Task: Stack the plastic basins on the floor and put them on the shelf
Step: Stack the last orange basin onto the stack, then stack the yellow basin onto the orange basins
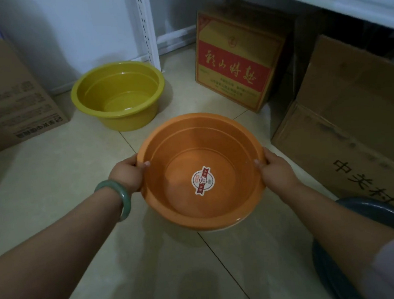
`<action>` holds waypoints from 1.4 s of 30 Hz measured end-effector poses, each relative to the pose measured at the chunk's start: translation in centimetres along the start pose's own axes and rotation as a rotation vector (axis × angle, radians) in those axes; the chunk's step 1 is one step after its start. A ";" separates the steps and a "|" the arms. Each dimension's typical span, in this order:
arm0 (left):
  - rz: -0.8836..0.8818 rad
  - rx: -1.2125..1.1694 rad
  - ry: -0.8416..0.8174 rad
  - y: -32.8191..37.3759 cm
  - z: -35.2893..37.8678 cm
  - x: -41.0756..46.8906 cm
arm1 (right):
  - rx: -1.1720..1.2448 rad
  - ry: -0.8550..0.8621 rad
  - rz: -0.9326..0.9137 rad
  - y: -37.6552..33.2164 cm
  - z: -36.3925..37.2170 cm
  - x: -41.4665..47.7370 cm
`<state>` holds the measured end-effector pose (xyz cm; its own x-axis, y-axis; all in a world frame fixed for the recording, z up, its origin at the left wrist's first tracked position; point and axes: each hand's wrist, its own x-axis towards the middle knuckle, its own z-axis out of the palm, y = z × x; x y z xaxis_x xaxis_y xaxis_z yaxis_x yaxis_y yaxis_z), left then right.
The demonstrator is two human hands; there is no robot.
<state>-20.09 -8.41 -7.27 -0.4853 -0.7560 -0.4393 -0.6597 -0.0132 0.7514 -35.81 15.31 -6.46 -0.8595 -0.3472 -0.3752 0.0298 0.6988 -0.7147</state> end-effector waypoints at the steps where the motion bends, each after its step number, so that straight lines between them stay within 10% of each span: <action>1: -0.020 -0.014 -0.001 0.4 0.1 0.4 | 0.010 -0.016 0.012 -0.3 -0.2 0.5; 18: -0.128 0.257 0.044 6.2 0.2 3.6 | 0.084 -0.137 0.068 -3.7 -0.8 6.3; 30: 0.239 0.414 -0.048 4.1 -2.8 9.3 | -0.019 0.117 0.116 -7.0 3.0 10.0; 35: 0.323 0.344 0.247 4.7 -8.4 14.6 | -0.215 0.444 -0.116 -11.7 6.0 11.5; 42: 0.217 0.071 0.433 3.4 -15.8 25.2 | -0.049 0.262 -0.344 -21.8 13.6 15.1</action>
<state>-25.48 -37.80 -8.01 -0.3423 -0.9394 -0.0200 -0.6146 0.2078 0.7609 -42.45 -13.67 -4.56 -0.9159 -0.3987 0.0469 -0.2997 0.6014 -0.7406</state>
